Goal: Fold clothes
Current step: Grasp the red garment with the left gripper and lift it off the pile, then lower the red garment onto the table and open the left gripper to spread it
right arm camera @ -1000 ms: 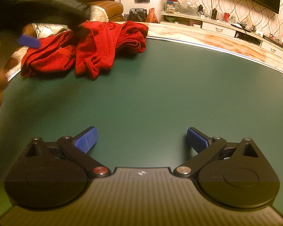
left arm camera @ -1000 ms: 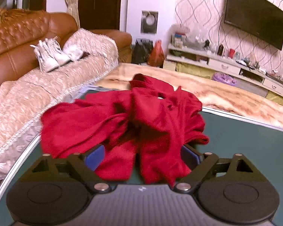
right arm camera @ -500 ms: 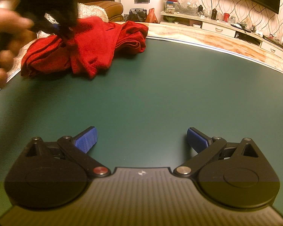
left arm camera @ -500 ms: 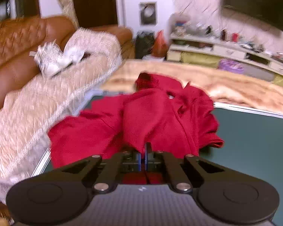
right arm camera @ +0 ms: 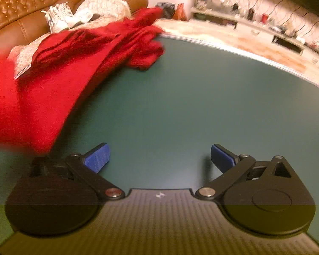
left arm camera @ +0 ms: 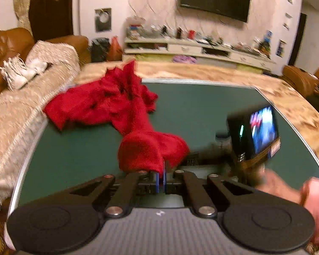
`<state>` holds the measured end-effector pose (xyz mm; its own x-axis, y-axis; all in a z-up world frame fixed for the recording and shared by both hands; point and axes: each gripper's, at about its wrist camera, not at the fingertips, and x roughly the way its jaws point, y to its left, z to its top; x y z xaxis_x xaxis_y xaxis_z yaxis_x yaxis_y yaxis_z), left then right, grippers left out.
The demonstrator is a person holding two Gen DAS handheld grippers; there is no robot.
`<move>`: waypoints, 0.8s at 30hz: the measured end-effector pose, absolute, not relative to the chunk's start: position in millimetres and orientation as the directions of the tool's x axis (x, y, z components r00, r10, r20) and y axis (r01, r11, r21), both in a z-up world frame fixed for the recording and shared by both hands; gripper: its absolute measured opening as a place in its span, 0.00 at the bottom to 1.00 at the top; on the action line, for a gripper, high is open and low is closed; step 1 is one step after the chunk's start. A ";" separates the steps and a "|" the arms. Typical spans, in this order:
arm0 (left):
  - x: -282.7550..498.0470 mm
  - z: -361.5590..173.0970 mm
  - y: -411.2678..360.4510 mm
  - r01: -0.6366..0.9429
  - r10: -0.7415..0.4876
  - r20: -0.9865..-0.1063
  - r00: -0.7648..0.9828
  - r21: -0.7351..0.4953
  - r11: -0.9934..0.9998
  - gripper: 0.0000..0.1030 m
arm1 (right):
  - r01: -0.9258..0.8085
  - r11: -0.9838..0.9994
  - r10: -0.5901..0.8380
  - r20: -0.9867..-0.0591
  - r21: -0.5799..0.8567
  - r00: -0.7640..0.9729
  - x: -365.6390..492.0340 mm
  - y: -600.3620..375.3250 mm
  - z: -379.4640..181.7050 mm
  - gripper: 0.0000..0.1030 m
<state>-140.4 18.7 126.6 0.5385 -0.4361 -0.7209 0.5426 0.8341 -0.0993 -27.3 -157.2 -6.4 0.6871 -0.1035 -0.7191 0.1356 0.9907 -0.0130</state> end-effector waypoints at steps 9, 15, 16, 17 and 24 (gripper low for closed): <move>-232.1 126.0 22.0 0.625 -0.562 -0.722 0.403 -0.231 0.745 0.03 | 0.116 0.993 -0.113 -0.624 -0.035 0.773 -128.0 -186.2 35.4 1.00; -263.8 145.4 55.0 0.601 -0.570 -0.712 0.411 -0.258 0.756 0.03 | 0.058 0.992 0.009 -0.532 0.110 0.847 -158.0 -197.7 50.8 1.00; -269.7 152.4 64.1 0.593 -0.569 -0.705 0.424 -0.258 0.763 0.03 | 0.045 0.989 0.034 -0.519 0.140 0.854 -160.1 -200.6 52.7 1.00; -276.4 160.5 73.3 0.584 -0.573 -0.695 0.435 -0.267 0.767 0.03 | 0.044 0.988 0.041 -0.538 0.145 0.842 -155.8 -203.6 54.4 1.00; -286.5 197.2 139.9 0.503 -0.608 -0.645 0.464 -0.373 0.780 0.03 | -0.023 0.992 0.103 -0.673 0.126 0.732 -97.1 -192.8 54.3 1.00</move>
